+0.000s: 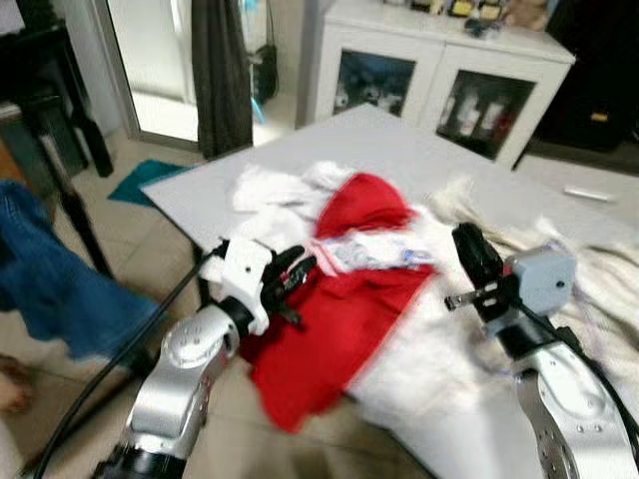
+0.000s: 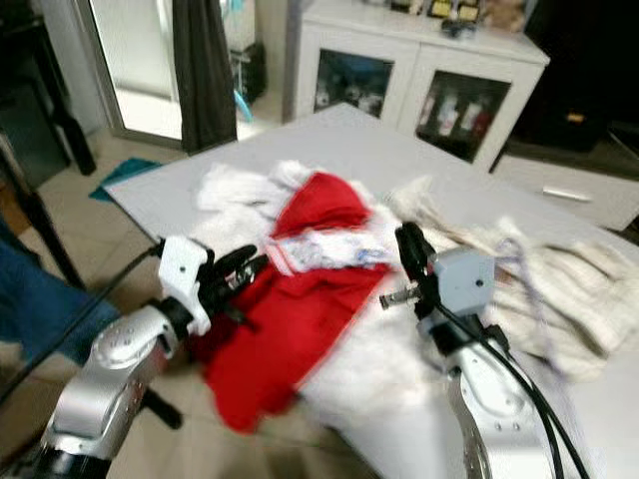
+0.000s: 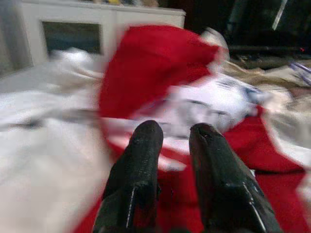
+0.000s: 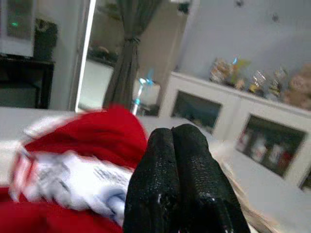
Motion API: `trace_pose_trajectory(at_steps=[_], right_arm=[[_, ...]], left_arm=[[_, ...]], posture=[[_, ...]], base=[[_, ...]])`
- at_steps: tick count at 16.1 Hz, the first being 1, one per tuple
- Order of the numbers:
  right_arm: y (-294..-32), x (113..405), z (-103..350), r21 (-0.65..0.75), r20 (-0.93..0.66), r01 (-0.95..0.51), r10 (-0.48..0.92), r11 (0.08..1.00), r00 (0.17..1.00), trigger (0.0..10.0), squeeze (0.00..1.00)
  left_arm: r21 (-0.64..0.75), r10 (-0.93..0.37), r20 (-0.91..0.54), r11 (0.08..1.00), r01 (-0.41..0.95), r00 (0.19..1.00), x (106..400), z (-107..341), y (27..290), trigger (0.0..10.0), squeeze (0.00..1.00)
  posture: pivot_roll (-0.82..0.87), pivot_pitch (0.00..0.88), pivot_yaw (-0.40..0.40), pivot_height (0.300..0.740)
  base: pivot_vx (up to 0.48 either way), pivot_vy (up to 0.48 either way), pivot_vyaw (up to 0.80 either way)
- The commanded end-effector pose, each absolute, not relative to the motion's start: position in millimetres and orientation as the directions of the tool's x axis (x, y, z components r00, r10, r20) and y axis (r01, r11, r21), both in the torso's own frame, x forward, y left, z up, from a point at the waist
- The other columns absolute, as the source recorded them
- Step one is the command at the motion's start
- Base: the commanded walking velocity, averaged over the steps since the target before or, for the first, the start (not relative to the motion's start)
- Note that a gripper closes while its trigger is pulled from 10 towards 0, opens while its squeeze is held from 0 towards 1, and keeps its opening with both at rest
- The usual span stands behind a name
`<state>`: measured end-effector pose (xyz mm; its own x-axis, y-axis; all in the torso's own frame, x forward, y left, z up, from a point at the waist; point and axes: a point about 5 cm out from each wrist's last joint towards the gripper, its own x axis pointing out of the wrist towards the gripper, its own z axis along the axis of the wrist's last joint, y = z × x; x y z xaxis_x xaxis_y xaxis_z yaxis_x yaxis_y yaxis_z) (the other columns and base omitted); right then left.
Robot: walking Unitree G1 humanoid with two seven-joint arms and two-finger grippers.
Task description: Hang hanger
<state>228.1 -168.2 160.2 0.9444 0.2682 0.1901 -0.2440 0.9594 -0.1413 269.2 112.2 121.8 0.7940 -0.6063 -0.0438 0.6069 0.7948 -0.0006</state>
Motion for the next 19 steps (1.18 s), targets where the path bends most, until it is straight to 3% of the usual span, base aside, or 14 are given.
trace_pose_trajectory(at_steps=[1,3,9,17,19], right_arm=[[-173.6,227.8,158.4,-0.153,0.177,-0.225,0.251,0.962,0.952,10.0,0.0],[-172.7,228.7,158.7,-0.155,0.179,-0.227,0.253,0.962,0.951,10.0,0.0],[-173.0,231.2,160.4,-0.148,0.182,-0.225,0.251,0.963,0.951,10.0,0.0],[-173.3,231.6,161.0,-0.155,0.174,-0.226,0.252,0.962,0.952,10.0,0.0],[-172.0,232.0,161.8,-0.174,0.169,-0.252,0.281,0.952,0.945,10.0,0.0]], left_arm=[[0.005,-0.631,-0.027,0.775,0.631,0.775,269.4,126.6,102.8,10.0,0.0],[0.006,-0.629,-0.026,0.777,0.629,0.777,270.0,126.4,103.2,10.0,0.0],[-0.009,-0.624,-0.018,0.781,0.624,0.781,271.1,126.6,102.4,10.0,0.0],[-0.016,-0.625,-0.019,0.781,0.624,0.781,272.2,125.8,101.3,10.0,0.0],[-0.015,-0.625,-0.019,0.78,0.625,0.78,272.5,125.8,101.1,10.0,0.0]], posture=[[0.0,0.0,-0.05,0.74],[0.0,0.0,-0.05,0.74],[0.0,0.0,-0.052,0.74],[-0.01,0.0,-0.046,0.74],[-0.01,0.0,-0.043,0.74]], base=[[0.0,-0.439,0.0],[0.0,-0.409,0.0],[0.0,0.0,0.0],[0.0,0.0,-0.8],[0.0,0.0,0.0]])
